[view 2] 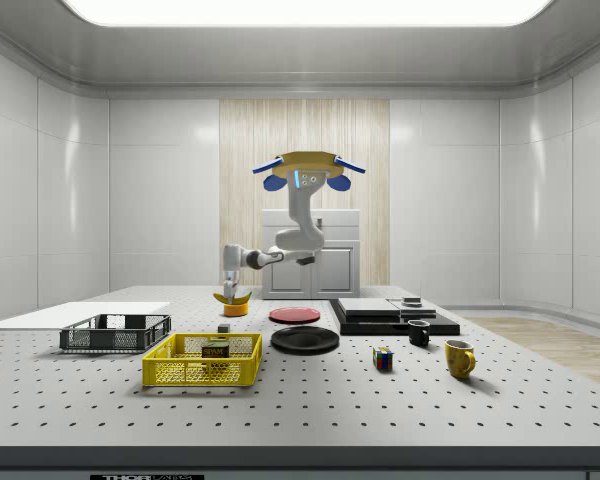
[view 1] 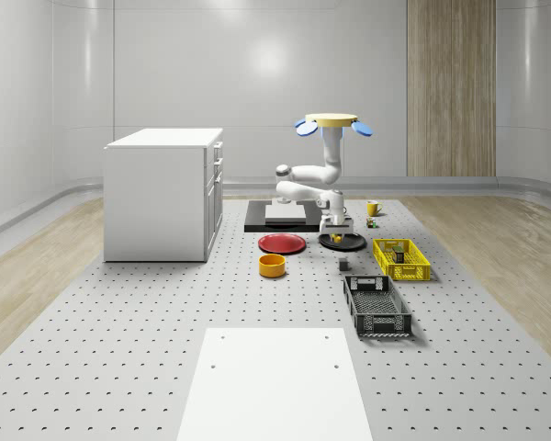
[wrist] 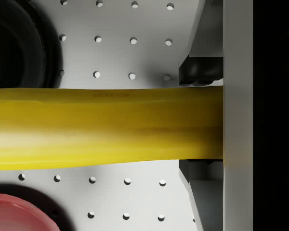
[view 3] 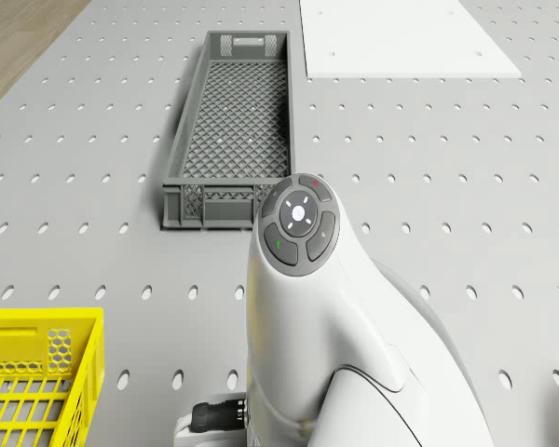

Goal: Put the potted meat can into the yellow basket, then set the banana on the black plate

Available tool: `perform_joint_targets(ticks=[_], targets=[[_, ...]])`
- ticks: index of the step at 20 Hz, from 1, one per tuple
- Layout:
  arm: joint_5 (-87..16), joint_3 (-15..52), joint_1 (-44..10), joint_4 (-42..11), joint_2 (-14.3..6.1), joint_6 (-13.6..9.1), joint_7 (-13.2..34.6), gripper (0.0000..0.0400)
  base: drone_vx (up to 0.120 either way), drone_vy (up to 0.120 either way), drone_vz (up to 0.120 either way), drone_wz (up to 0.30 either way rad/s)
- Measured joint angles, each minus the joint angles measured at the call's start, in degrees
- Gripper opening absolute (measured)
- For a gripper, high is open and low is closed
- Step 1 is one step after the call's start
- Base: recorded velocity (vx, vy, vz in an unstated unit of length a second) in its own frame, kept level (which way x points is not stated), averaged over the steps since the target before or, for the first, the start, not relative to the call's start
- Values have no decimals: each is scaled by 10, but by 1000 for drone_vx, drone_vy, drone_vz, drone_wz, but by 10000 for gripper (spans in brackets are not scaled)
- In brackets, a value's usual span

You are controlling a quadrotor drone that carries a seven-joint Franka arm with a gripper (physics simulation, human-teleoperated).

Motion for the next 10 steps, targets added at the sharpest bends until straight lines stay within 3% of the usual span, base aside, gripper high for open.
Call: perform_joint_targets(ticks=[10], targets=[[-1,0,0,0,1,-1,0,193,-120,116,0,0]])
